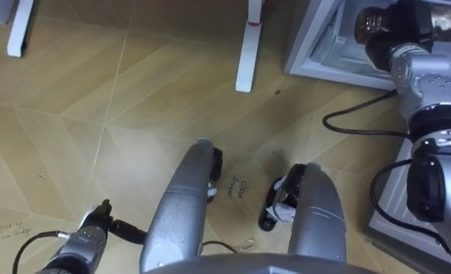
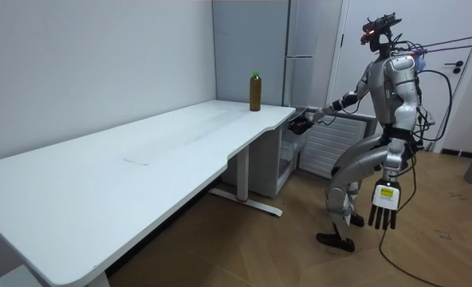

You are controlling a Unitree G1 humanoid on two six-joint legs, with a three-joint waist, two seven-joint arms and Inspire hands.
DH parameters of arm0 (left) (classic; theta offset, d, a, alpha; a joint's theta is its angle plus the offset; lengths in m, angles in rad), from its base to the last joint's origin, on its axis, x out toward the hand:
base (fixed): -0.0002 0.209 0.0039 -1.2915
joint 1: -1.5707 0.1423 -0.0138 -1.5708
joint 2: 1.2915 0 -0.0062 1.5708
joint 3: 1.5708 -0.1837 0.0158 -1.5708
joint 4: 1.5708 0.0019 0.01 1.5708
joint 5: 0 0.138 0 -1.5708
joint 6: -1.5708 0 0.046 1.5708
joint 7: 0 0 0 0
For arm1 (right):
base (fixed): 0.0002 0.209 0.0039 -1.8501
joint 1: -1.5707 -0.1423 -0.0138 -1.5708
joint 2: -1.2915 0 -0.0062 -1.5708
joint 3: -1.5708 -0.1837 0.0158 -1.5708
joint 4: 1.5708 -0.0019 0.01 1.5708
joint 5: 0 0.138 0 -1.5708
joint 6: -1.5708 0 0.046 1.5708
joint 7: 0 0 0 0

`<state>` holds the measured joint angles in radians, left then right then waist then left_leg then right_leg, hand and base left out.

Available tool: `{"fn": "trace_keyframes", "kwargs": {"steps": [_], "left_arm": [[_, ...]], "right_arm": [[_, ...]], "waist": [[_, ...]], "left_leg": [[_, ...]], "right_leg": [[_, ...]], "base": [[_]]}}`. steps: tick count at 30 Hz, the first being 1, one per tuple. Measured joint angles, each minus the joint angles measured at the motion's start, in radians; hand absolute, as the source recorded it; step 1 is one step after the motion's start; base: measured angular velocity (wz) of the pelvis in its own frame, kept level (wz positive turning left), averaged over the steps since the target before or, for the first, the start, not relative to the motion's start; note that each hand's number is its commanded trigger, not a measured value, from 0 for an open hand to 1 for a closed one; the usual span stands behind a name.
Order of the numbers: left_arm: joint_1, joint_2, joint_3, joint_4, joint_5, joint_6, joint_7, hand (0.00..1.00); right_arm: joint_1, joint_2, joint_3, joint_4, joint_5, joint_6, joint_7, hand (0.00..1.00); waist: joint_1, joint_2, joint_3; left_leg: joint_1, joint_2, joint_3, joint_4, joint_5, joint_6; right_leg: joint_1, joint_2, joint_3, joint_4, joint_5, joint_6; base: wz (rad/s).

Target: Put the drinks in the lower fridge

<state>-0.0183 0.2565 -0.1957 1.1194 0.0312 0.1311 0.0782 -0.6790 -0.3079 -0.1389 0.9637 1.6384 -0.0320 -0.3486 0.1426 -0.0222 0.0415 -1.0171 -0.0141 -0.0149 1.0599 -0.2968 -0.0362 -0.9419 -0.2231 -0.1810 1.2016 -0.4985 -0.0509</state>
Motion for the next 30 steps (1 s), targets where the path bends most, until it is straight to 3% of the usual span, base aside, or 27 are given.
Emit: {"fn": "trace_keyframes", "kwargs": {"steps": [20, 26, 30], "left_arm": [[0.032, 0.000, -0.002, -0.011, 0.000, -0.006, 0.025, 0.00], [0.032, 0.001, -0.002, -0.011, -0.009, -0.007, 0.021, 0.00], [0.035, 0.000, -0.003, -0.010, -0.022, -0.008, 0.017, 0.00]], "right_arm": [[-0.005, -0.021, -0.013, 0.035, 0.009, -0.011, -0.019, 0.00], [-0.007, -0.058, -0.011, 0.046, -0.003, -0.023, 0.007, 0.00], [-0.007, -0.056, -0.010, 0.062, -0.004, -0.022, 0.007, 0.00]], "waist": [[-0.006, -0.002, 0.0014], [-0.012, -0.002, 0.0015], [-0.011, -0.001, 0.0014]], "left_leg": [[0.025, -0.015, 0.005, -0.025, -0.002, 0.000], [0.037, -0.014, 0.009, -0.035, -0.003, -0.002], [0.056, -0.012, 0.009, -0.050, -0.003, -0.003]], "right_leg": [[0.019, -0.007, 0.005, -0.005, -0.021, 0.007], [0.031, -0.017, -0.001, -0.008, -0.025, -0.003], [0.051, -0.016, -0.012, -0.023, -0.024, -0.006]], "base": [[0.01], [0.02], [0.01]]}}
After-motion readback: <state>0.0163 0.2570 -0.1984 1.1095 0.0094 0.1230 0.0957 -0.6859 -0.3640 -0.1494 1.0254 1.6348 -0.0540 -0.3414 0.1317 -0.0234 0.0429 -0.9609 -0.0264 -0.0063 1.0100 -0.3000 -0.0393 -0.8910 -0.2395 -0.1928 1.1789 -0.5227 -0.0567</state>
